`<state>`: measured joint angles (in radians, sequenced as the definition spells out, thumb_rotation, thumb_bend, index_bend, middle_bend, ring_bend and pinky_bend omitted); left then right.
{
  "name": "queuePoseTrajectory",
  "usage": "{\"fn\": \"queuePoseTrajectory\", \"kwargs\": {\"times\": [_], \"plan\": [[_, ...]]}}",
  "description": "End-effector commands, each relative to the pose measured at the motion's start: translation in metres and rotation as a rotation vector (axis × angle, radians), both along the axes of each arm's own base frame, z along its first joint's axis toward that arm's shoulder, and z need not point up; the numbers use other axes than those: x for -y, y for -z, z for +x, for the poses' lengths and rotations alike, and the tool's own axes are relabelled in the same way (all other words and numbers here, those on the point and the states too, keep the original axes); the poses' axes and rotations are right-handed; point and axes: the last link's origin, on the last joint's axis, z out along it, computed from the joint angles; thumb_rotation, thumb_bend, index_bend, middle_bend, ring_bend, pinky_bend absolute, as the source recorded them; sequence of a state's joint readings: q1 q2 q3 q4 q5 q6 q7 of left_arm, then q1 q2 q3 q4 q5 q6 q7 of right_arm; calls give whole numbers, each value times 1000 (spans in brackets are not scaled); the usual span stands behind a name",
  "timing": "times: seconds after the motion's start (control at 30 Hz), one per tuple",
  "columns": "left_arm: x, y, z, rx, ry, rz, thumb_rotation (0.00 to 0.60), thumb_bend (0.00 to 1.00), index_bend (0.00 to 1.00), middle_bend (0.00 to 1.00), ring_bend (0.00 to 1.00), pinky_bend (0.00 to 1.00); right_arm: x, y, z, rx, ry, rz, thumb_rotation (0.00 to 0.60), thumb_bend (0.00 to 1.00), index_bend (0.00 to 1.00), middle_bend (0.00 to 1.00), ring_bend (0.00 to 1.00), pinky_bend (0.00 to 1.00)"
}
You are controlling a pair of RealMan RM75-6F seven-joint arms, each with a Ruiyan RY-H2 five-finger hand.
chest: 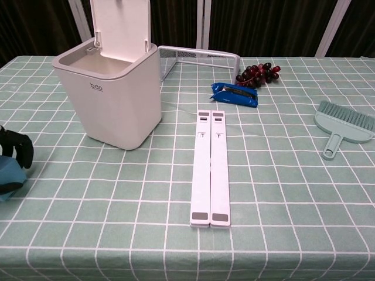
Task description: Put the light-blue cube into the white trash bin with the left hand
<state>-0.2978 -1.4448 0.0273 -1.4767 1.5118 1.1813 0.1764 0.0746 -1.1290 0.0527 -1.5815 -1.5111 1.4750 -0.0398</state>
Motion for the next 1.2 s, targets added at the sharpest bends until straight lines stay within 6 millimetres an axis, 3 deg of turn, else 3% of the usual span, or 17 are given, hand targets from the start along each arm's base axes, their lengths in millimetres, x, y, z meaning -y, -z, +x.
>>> {"fn": "queuePoseTrajectory", "kwargs": {"times": [0.03,0.17,0.37,0.5,0.6,0.9,1.2], "plan": [[0,-7,5,0,21,29,600,284,518,547,537,730,0,0,0,0,0,-1,600,230,0,0,0,0],[-6,-32,14,15,44,112,600,285,519,548,538,731,0,-1,1,-2,-2,-2,600,230,0,0,0,0],[-28,-92,29,46,61,272,600,285,519,548,538,731,0,0,1,-2,-3,0,600,230,0,0,0,0],[-44,-126,49,70,104,341,600,285,518,548,538,730,1,2,1,-4,-2,6,600,231,0,0,0,0],[-57,-137,70,88,154,344,600,285,517,548,538,732,1,4,2,-4,-4,12,600,231,0,0,0,0],[-102,-120,139,142,294,256,600,284,515,546,538,732,2,7,2,-2,2,18,600,232,0,0,0,0],[-130,-82,167,191,305,179,600,285,508,540,534,730,3,8,-8,4,33,24,600,233,0,0,0,0]]}}
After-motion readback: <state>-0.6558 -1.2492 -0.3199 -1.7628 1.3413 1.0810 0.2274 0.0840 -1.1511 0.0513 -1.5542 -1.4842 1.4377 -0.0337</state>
